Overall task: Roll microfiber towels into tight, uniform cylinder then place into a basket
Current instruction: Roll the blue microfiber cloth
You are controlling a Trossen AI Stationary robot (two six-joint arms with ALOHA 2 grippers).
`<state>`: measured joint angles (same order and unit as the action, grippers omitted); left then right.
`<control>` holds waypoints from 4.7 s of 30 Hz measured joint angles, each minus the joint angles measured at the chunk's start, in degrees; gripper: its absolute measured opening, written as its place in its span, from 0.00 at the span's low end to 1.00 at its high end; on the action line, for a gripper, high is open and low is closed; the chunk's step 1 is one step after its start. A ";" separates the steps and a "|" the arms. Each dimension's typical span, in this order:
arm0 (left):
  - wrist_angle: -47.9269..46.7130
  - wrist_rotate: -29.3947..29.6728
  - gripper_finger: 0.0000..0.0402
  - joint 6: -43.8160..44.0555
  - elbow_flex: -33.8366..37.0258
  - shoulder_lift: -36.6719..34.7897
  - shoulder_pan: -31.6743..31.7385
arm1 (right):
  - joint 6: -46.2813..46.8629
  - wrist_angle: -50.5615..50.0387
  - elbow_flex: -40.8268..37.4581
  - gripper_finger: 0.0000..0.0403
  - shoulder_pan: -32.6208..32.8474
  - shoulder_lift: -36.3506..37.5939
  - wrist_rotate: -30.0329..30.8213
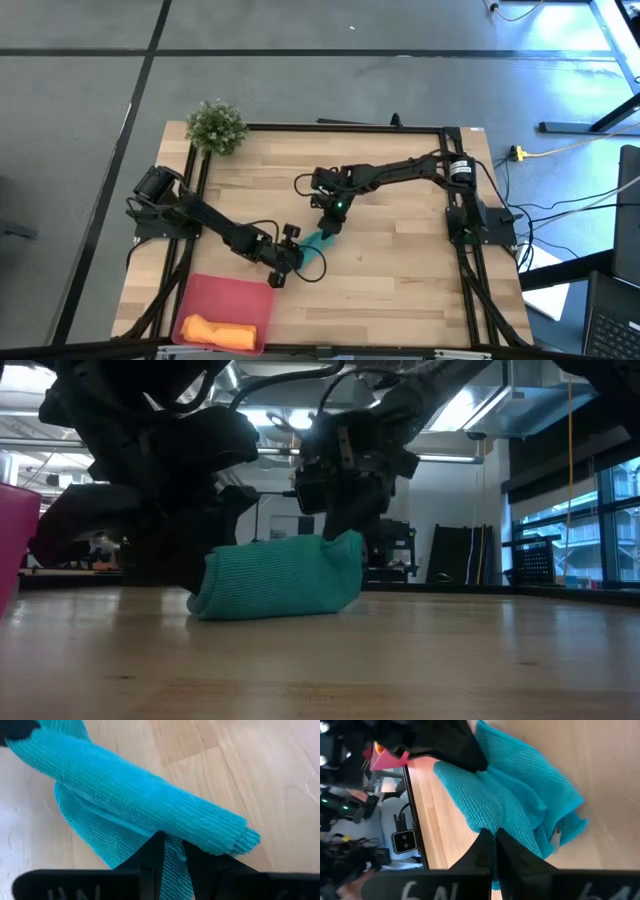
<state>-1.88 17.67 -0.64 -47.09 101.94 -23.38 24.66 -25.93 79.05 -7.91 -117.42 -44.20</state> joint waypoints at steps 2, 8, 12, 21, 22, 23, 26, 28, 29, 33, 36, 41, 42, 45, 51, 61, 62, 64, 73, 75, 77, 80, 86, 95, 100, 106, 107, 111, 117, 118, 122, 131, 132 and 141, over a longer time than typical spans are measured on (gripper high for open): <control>0.03 -0.08 0.17 0.00 0.04 0.01 0.00 | 0.67 0.82 -0.01 0.02 -0.68 -1.23 -1.20; -0.15 -0.31 0.17 -0.16 0.09 0.08 0.00 | 0.83 1.53 0.00 0.01 -1.74 -5.40 -4.07; -0.21 -0.50 0.17 -0.55 0.13 0.12 0.00 | 0.79 1.60 0.00 0.01 -2.42 -7.10 -4.36; -4.96 2.60 0.17 0.28 0.48 -3.58 -0.28 | 0.48 1.57 0.07 0.01 -3.01 -7.42 -1.52; -6.20 2.88 0.17 0.29 0.48 -4.63 -0.30 | 0.38 1.46 0.07 0.01 -3.03 -7.42 -0.99; -7.44 2.96 0.17 0.32 0.48 -5.77 -0.32 | 0.33 1.36 0.07 0.01 -3.07 -7.42 -0.59; -10.04 3.24 0.17 0.46 0.48 -8.38 -0.37 | 0.29 1.29 0.07 0.01 -3.09 -7.42 0.14; -12.00 3.46 0.17 0.50 0.48 -10.19 -0.43 | 0.23 1.23 0.07 0.01 -3.09 -7.42 0.24; -12.91 3.62 0.17 0.57 0.44 -11.14 -0.48 | 0.16 1.21 0.07 0.01 -3.09 -7.42 0.28; -18.50 7.29 0.17 2.73 0.41 -15.24 -1.05 | 0.07 1.22 0.07 0.01 -3.09 -7.44 0.38; -22.24 12.73 0.17 4.42 0.42 -18.90 -2.14 | 0.07 1.22 0.07 0.01 -3.09 -7.46 0.42; -15.76 15.52 0.17 4.06 0.31 -22.10 -3.27 | 0.16 1.22 0.07 0.01 -3.07 -7.51 0.48; -13.98 14.99 0.17 3.23 0.27 -21.77 -3.25 | 0.16 1.22 0.07 0.01 -3.07 -7.51 0.51; -9.66 12.08 0.17 1.86 0.24 -18.51 -2.45 | 0.16 1.26 0.07 0.01 -3.07 -7.53 0.57; -4.60 8.26 0.17 2.21 0.26 -8.51 -0.28 | 0.31 1.29 0.07 0.01 -3.05 -7.53 0.86; -4.38 6.95 0.17 8.29 -0.07 0.20 2.07 | 0.24 1.27 0.04 0.02 -3.05 -7.54 1.05; -4.40 5.88 0.17 8.87 -0.07 0.32 2.21 | 0.00 1.24 0.04 0.02 -3.05 -7.55 1.04; -4.51 4.46 0.17 9.55 -0.11 0.40 2.52 | -0.82 1.24 0.02 0.03 -3.05 -7.55 1.10; -5.53 3.05 0.17 11.05 -0.11 0.43 2.60 | -3.21 2.03 -0.13 0.04 -3.03 -5.75 5.29; -5.51 2.97 0.17 11.06 -0.11 0.45 2.60 | -4.05 2.34 -0.13 0.04 -3.06 -5.21 5.29; -5.45 2.93 0.17 11.06 -0.08 0.45 2.60 | -3.86 2.34 -0.15 0.04 -3.01 -4.95 5.05; -5.43 2.88 0.17 11.06 -0.05 0.45 2.58 | -3.91 2.10 -0.15 0.07 -2.99 -4.93 4.49; -5.37 2.91 0.17 11.08 0.00 0.45 2.58 | -2.47 2.44 -0.15 0.22 -2.99 -4.90 3.80; -5.37 2.91 0.17 11.32 0.00 0.45 2.54 | -3.00 1.35 -0.06 0.33 -4.49 -3.63 2.73; -5.39 2.92 0.17 12.68 0.00 0.45 2.58 | -6.04 0.48 -0.04 0.34 -4.95 -0.88 2.74; -5.41 2.91 0.17 14.17 0.02 0.45 2.60 | -11.56 -3.16 0.00 0.34 -3.66 3.90 5.53; -5.39 2.92 0.17 14.39 0.02 0.45 2.60 | -13.05 -4.06 0.00 0.34 -2.79 4.42 7.57; -5.41 2.93 0.17 15.19 0.02 0.45 2.60 | -20.48 -4.42 0.00 0.34 1.54 5.13 15.79; -5.41 2.93 0.17 15.30 0.02 0.45 2.60 | -26.76 0.70 -2.97 0.34 7.63 5.10 21.72; -5.41 2.93 0.17 15.30 0.02 0.45 2.60 | -27.06 2.42 -3.54 0.34 8.40 5.10 22.54; -5.41 2.93 0.17 15.28 0.02 0.45 2.62 | -28.17 10.78 -7.71 0.34 10.15 5.08 27.52; -5.41 2.91 0.17 15.28 0.02 0.45 2.64 | -28.21 24.60 -16.53 0.34 10.08 5.08 33.62; -5.41 2.93 0.17 15.28 0.02 0.45 2.64 | -28.23 26.48 -17.66 0.34 10.02 5.12 33.61; -5.30 2.93 0.17 15.28 0.04 0.45 2.64 | -29.44 34.81 -22.18 0.34 10.00 5.19 33.85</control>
<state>-7.18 20.60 14.63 -47.05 102.39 -20.73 -4.78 8.88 56.86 2.09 -112.22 -10.35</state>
